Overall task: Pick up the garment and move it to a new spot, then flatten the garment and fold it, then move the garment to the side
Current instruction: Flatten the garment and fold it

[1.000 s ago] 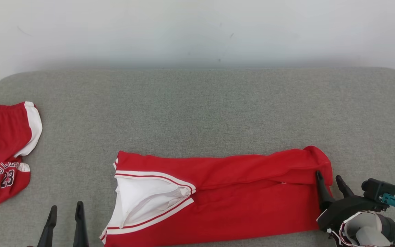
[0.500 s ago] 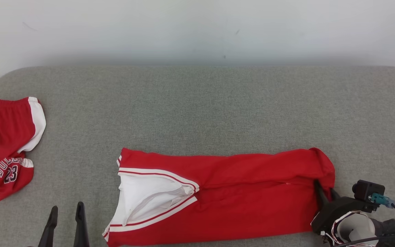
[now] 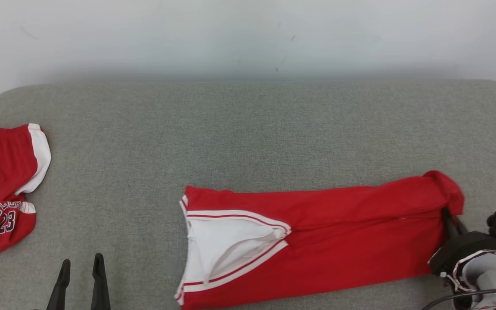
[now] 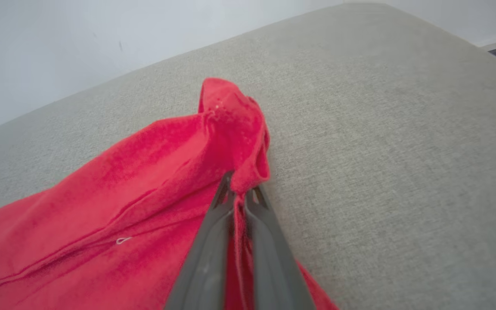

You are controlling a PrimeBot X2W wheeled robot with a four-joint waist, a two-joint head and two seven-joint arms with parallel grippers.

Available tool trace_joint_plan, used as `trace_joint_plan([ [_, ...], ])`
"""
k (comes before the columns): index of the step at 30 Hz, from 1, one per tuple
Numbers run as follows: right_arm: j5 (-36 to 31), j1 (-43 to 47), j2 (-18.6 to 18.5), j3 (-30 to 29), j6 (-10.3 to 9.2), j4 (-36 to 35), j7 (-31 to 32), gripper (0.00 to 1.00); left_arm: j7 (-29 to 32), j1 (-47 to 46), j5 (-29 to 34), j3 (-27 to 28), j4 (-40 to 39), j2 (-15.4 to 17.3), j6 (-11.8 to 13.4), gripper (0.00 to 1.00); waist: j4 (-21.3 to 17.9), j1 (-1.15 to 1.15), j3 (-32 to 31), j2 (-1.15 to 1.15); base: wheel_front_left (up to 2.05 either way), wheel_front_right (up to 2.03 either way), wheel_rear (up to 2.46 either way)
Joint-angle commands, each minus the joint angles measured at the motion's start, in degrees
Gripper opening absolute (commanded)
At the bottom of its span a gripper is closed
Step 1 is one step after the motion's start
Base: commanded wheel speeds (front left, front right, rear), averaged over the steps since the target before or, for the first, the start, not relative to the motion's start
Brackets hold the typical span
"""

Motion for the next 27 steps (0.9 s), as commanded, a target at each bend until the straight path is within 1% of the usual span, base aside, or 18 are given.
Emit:
trace_joint_plan([
  [1,-0.46,-0.41,-1.31,-0.56,-0.05,0.01,-0.44,0.0,-0.22,0.18,-0.58,0.22,0.14,-0.02,0.08,1.0,-0.36,0.0,-0.22,-0.01,0.0,0.0,0.0],
  [4,0.05,-0.29,-1.86,-0.69,-0.05,-0.97,-0.24,0.0,-0.22,0.54,-0.73,0.4,0.14,-0.01,0.28,1.0,-0.92,0.0,-0.46,-0.01,0.0,0.0,0.0],
  [9,2.99,1.05,-0.87,1.23,-0.05,-6.06,1.63,0.0,-0.22,1.04,-1.03,0.65,-0.07,-0.01,0.51,1.0,-1.85,0.0,-0.79,-0.01,0.0,0.0,0.0],
  [13,7.11,2.51,-0.39,3.29,-0.05,-12.98,3.95,0.0,-0.22,1.17,-1.03,0.98,-0.07,-0.01,0.31,1.0,-2.25,0.0,-0.95,-0.01,0.0,0.0,0.0],
  [16,10.9,4.08,-0.06,5.06,-0.04,-19.48,6.14,0.0,-0.22,1.19,-0.96,1.18,0.03,-0.02,0.16,1.0,-2.36,0.0,-1.11,-0.01,0.0,0.0,0.0],
  [17,13.46,5.25,0.14,6.16,-0.04,-23.8,7.69,0.0,-0.22,1.26,-0.91,1.22,0.09,-0.02,0.11,1.0,-2.29,0.0,-1.24,-0.01,0.0,0.0,0.0],
  [20,16.37,6.64,0.16,7.67,-0.04,-29.75,9.66,0.0,-0.22,1.33,-0.91,1.12,0.22,-0.02,0.27,1.0,-2.06,0.0,-1.4,-0.01,0.0,0.0,0.0],
  [23,18.32,7.83,0.61,9.08,-0.04,-34.47,11.4,0.0,-0.22,1.36,-0.87,0.91,0.42,-0.01,0.45,1.0,-1.64,0.0,-1.64,-0.01,0.0,0.0,0.0],
  [27,19.78,8.84,1.41,11.0,-0.04,-38.59,13.09,0.0,-0.22,1.2,-0.69,1.08,0.88,-0.01,0.61,1.0,-0.81,0.0,-2.18,-0.01,0.0,0.0,0.0],
])
